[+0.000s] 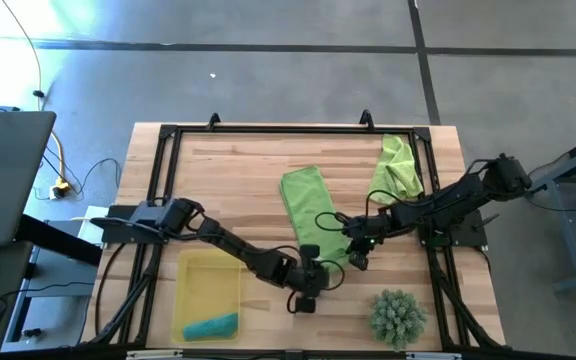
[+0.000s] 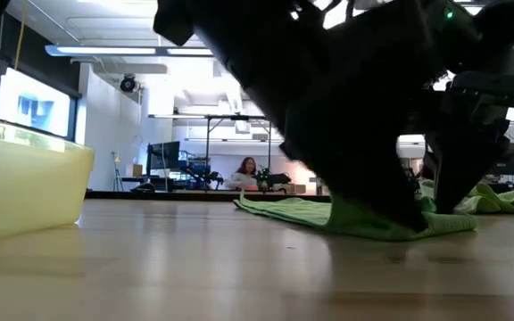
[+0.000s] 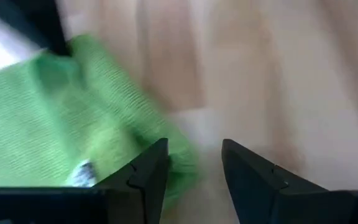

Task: Roll microfiber towels into tight, uniform cylinder then place into a basket
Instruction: Roll the green microfiber towel

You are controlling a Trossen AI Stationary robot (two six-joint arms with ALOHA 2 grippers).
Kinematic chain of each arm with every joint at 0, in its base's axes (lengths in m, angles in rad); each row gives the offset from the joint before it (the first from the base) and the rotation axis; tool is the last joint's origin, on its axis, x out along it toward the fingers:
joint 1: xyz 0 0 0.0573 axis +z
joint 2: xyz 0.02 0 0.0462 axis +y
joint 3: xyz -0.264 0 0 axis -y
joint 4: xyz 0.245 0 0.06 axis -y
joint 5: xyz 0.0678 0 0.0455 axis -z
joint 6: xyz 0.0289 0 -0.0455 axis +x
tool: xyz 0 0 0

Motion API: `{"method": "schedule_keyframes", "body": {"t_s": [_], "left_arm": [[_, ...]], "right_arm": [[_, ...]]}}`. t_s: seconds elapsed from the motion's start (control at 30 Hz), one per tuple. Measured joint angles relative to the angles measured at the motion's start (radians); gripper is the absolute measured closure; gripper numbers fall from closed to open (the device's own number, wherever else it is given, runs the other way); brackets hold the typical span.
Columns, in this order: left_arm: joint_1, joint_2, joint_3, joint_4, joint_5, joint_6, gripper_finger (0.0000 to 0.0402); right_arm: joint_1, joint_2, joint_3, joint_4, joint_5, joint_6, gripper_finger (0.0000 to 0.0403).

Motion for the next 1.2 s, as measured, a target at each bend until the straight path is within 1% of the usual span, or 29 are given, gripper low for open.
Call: {"method": "schedule_keyframes", "body": {"t_s": [0.1,0.23,0.5,0.57,0.67,0.87,0.9,1.07,1.2], "left_arm": [[-0.007,0.000,-0.001,-0.006,-0.066,0.040,0.0259],[-0.021,0.000,-0.001,-0.008,-0.064,0.074,0.0259],[-0.013,0.000,-0.001,-0.010,-0.033,0.004,0.0265],[-0.008,0.000,-0.001,-0.009,-0.032,-0.014,0.0275],[-0.007,0.000,-0.001,-0.007,-0.032,-0.029,0.0302],[-0.007,0.000,-0.001,-0.005,-0.032,-0.030,0.0383],[-0.007,0.000,-0.001,-0.005,-0.032,-0.031,0.0392],[-0.011,-0.008,0.000,-0.021,-0.064,-0.032,0.0393],[-0.016,-0.038,0.000,-0.097,-0.128,-0.041,0.0399]], "right_arm": [[0.000,0.000,0.000,-0.003,0.000,0.000,0.0403],[0.000,0.000,0.000,-0.003,0.000,-0.001,0.0403],[0.000,0.000,0.000,-0.002,0.001,-0.003,0.0403],[0.000,0.000,0.000,-0.001,0.001,-0.003,0.0403],[0.000,0.000,0.000,-0.001,0.001,-0.003,0.0403],[0.000,0.000,0.000,-0.001,0.001,-0.004,0.0403],[0.000,0.000,0.000,-0.001,0.001,-0.005,0.0403],[0.000,0.000,0.000,-0.001,0.001,-0.022,0.0403],[0.000,0.000,0.000,-0.001,0.002,-0.030,0.0403]]}}
